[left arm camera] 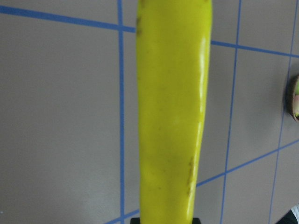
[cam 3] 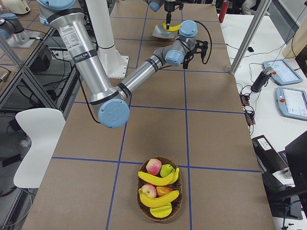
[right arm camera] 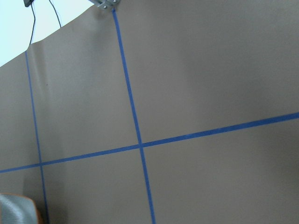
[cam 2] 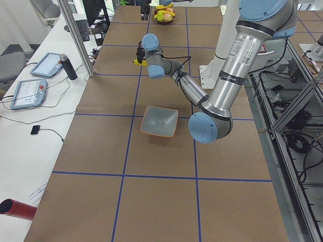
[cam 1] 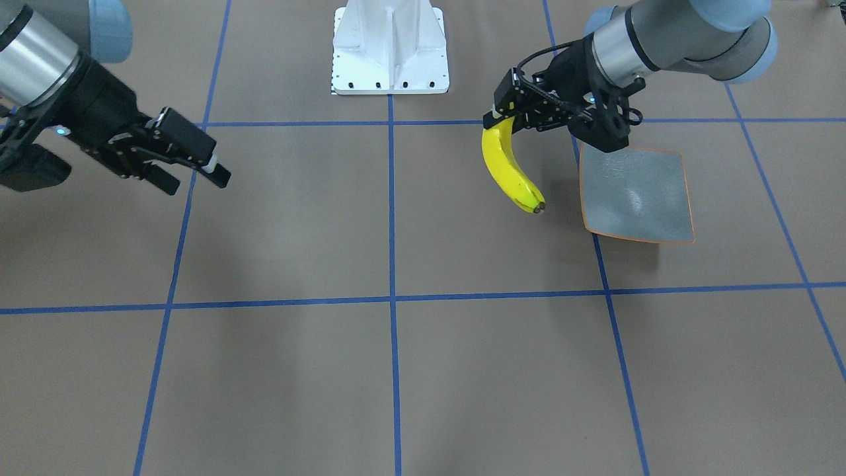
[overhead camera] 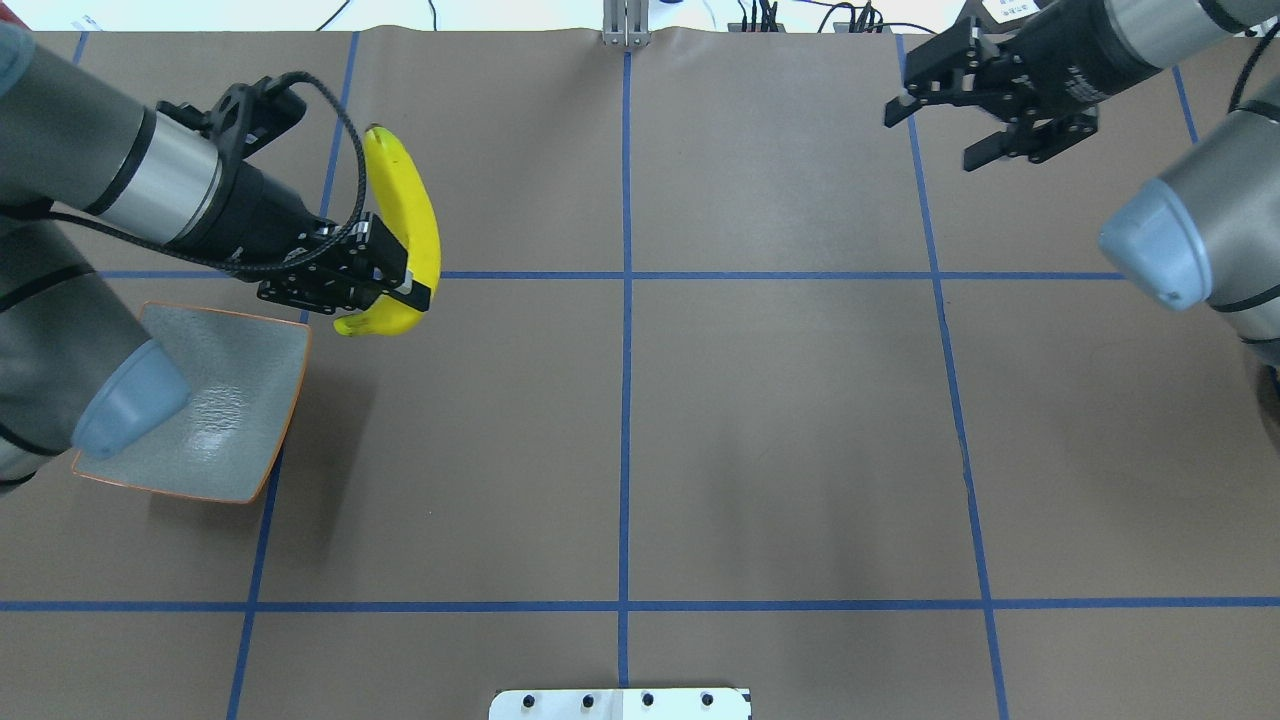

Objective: Transfer all bananas from basket to plate

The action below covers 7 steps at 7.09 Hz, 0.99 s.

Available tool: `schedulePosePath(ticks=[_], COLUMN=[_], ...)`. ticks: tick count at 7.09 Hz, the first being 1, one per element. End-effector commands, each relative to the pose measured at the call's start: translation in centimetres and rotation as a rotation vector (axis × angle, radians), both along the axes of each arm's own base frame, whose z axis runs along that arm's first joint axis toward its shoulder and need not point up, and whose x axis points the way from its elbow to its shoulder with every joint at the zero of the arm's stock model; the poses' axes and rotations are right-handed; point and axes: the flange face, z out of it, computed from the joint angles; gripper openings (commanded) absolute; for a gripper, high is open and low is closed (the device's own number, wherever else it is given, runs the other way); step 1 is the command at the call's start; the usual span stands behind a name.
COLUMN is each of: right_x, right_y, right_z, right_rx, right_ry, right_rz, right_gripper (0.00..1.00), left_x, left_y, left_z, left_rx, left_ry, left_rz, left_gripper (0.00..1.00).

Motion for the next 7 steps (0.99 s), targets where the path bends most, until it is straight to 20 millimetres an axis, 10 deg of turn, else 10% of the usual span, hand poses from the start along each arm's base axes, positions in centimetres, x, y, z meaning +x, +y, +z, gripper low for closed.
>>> schedulePosePath(ticks=[1,4,7], right_x=[2.7,5.2,5.6], right_y=[-2.4,-4.0,-3.5], right_z=[5.0,12.4,14.5], right_rx=[0.045,0.097,0.088], right_ry=[0.071,0.161,0.177], right_rz=[0.0,-0.046,-0.055], right_gripper=[0.99,0.99,0.99], left_x=[-0.6,-3.3,-4.9], left_y=[0.0,3.2,5.1], left_z=[5.5,12.6,17.9], left_rx=[0.193,0.371,0.326], left_ry=[-0.15,-0.494,-0.621], left_rz=[-0.059,0.108,0.224], left_gripper=[0.0,0.0,0.0])
